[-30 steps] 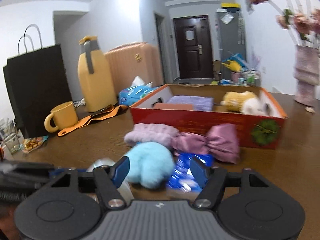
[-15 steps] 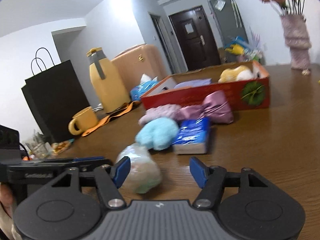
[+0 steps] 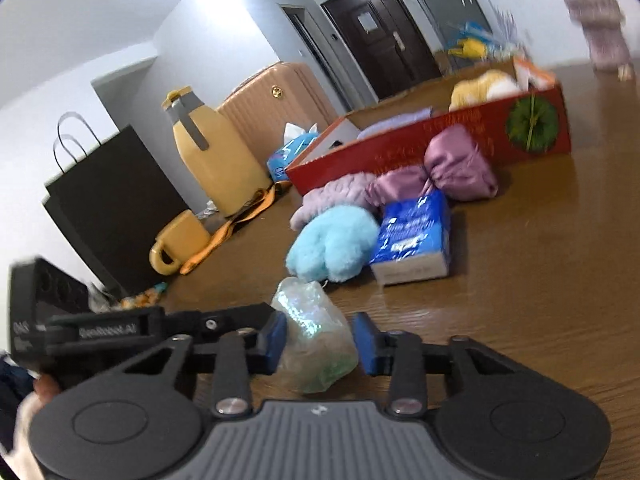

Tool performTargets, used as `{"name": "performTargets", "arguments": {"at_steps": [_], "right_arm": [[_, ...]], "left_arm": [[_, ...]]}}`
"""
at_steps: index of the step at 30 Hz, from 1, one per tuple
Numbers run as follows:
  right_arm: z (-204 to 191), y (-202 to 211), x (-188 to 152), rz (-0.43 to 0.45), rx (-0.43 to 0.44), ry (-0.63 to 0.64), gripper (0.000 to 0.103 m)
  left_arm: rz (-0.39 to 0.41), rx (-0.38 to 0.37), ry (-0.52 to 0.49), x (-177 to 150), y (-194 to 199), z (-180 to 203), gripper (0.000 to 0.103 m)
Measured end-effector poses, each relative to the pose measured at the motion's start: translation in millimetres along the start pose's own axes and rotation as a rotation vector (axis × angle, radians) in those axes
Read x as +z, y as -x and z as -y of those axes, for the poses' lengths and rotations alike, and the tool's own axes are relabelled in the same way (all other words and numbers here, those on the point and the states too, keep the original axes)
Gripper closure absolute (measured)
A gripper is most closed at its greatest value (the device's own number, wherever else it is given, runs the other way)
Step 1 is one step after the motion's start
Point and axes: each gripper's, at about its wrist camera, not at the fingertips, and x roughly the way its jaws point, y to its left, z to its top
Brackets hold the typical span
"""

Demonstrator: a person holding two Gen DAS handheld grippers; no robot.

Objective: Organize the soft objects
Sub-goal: 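Grasp the clear iridescent plastic bag with both grippers together, then carry the plastic bag into the box and open both grippers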

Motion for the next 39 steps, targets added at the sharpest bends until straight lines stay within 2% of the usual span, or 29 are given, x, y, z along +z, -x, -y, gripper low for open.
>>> {"name": "performTargets", "arguments": {"at_steps": [2, 8, 11, 13, 16, 20, 22, 24, 26, 29, 31, 33, 34, 36, 37, 39], "right_arm": [[2, -4, 0, -0.006, 0.035, -0.023, 0.089], [-7, -4, 2, -0.005, 0.026, 0.017, 0.096], [-13, 6, 15, 0.029, 0.014, 0.041, 0.097], [-16, 11, 36, 0.068, 0.009, 0.067, 0.097], [-17, 12, 88, 0.131, -0.026, 0.157, 0.097], [0, -16, 183, 0.178, -0.094, 0.202, 0.097], [17, -42, 225, 0.161, -0.132, 0.207, 0.097], [44, -78, 265, 0.117, -0.155, 0.19, 0.097], [73, -115, 288, 0.063, -0.164, 0.136, 0.097], [108, -167, 303, -0.029, -0.206, 0.099, 0.097], [120, -200, 305, -0.113, -0.272, 0.107, 0.094], [122, -221, 302, -0.147, -0.361, 0.155, 0.093], [124, -227, 303, -0.182, -0.365, 0.148, 0.092], [124, -229, 305, -0.171, -0.389, 0.154, 0.091], [122, -230, 304, -0.174, -0.406, 0.164, 0.089], [116, -228, 304, -0.161, -0.425, 0.177, 0.075]], "left_arm": [[0.004, -0.011, 0.002, 0, -1, 0, 0.083], [0.01, -0.036, -0.003, 5, 1, 3, 0.085], [0.038, -0.078, -0.021, 22, -1, 14, 0.085], [0.072, -0.111, -0.065, 49, -5, 28, 0.085], [0.102, -0.11, -0.167, 106, -25, 56, 0.085], [0.125, -0.088, -0.243, 198, -80, 72, 0.086], [0.106, -0.07, -0.245, 237, -115, 63, 0.086], [0.058, -0.054, -0.199, 267, -152, 45, 0.086], [0.0, 0.002, -0.176, 287, -190, 26, 0.085], [-0.08, 0.114, -0.174, 299, -238, 6, 0.084], [-0.152, 0.202, -0.162, 302, -262, -2, 0.081], [-0.162, 0.239, -0.144, 303, -268, -9, 0.079], [-0.151, 0.23, -0.153, 303, -267, -11, 0.076], [-0.14, 0.242, -0.145, 303, -264, -13, 0.069], [-0.134, 0.25, -0.145, 303, -261, -12, 0.069], [-0.113, 0.257, -0.17, 302, -249, -8, 0.069]]}}
